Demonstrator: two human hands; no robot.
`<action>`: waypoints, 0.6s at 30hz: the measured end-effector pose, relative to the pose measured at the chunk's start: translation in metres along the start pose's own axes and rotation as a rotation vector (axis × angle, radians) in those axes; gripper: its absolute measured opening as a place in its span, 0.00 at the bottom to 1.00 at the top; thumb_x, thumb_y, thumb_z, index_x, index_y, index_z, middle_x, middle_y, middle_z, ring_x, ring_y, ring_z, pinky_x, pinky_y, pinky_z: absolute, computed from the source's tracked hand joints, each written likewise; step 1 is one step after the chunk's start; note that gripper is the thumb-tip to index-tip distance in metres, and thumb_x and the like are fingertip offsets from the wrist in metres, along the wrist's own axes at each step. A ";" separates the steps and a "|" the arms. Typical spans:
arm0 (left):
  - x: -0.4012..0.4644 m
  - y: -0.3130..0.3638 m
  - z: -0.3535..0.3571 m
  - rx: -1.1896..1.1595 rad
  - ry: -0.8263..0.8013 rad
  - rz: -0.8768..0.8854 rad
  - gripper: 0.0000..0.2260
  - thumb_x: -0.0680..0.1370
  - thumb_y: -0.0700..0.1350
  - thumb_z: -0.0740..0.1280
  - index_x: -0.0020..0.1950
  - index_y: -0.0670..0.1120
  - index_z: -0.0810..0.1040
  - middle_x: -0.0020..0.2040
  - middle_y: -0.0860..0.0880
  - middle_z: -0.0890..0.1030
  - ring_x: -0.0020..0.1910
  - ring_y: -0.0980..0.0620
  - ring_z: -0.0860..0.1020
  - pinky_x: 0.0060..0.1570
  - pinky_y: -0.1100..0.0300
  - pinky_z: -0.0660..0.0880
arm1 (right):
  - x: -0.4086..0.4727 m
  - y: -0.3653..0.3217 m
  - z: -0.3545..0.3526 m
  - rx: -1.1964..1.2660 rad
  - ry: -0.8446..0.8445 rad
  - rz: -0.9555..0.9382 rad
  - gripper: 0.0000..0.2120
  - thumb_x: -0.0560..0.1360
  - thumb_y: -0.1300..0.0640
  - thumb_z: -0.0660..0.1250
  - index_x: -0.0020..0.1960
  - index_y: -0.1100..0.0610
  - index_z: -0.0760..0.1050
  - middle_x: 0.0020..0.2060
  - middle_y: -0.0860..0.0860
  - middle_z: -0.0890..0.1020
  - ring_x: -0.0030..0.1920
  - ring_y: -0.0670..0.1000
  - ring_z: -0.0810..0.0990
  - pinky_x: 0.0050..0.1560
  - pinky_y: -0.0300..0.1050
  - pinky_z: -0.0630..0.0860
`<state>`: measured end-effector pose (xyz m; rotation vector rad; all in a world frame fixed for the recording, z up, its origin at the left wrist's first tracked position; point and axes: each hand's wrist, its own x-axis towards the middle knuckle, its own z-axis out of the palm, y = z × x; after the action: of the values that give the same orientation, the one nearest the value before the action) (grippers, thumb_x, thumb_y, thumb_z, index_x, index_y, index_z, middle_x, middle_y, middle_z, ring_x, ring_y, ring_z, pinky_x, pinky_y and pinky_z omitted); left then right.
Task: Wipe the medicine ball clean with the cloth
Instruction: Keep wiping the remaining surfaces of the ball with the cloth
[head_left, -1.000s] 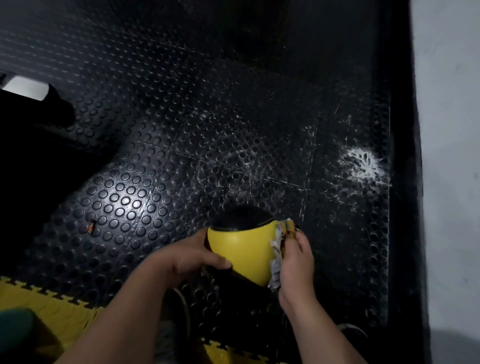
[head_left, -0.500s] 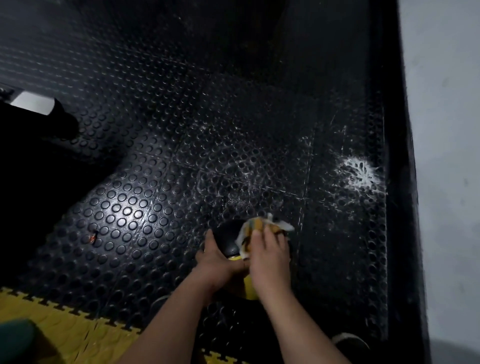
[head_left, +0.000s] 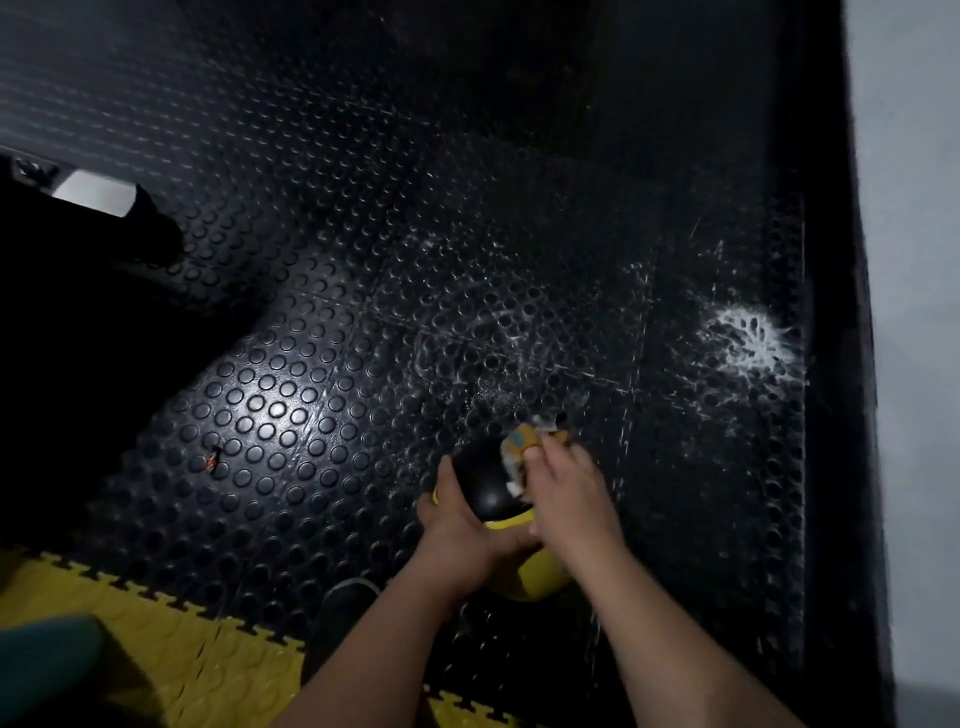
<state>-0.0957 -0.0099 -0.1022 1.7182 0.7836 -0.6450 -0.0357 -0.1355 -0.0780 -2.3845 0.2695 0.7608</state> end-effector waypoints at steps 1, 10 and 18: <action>-0.001 -0.001 0.002 0.011 0.007 0.014 0.65 0.61 0.58 0.84 0.82 0.58 0.39 0.81 0.42 0.47 0.79 0.41 0.57 0.74 0.49 0.61 | 0.016 0.003 -0.008 0.120 -0.032 0.106 0.23 0.85 0.43 0.51 0.75 0.48 0.70 0.71 0.55 0.73 0.66 0.56 0.74 0.69 0.53 0.70; 0.002 -0.006 0.004 0.033 -0.006 0.012 0.66 0.59 0.60 0.84 0.82 0.60 0.38 0.81 0.44 0.44 0.79 0.40 0.57 0.76 0.46 0.62 | 0.020 -0.010 -0.004 -0.091 -0.081 -0.116 0.23 0.83 0.40 0.52 0.73 0.46 0.72 0.69 0.51 0.75 0.69 0.55 0.71 0.69 0.55 0.69; -0.003 -0.007 0.017 0.082 0.016 0.020 0.68 0.53 0.66 0.82 0.79 0.66 0.38 0.81 0.46 0.42 0.79 0.35 0.55 0.75 0.38 0.61 | 0.019 -0.019 -0.006 -0.194 -0.110 -0.161 0.22 0.84 0.42 0.52 0.70 0.48 0.75 0.66 0.51 0.77 0.67 0.56 0.73 0.68 0.55 0.70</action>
<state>-0.1036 -0.0252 -0.1084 1.8056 0.7594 -0.6586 -0.0105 -0.1245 -0.0758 -2.4965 -0.0435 0.8721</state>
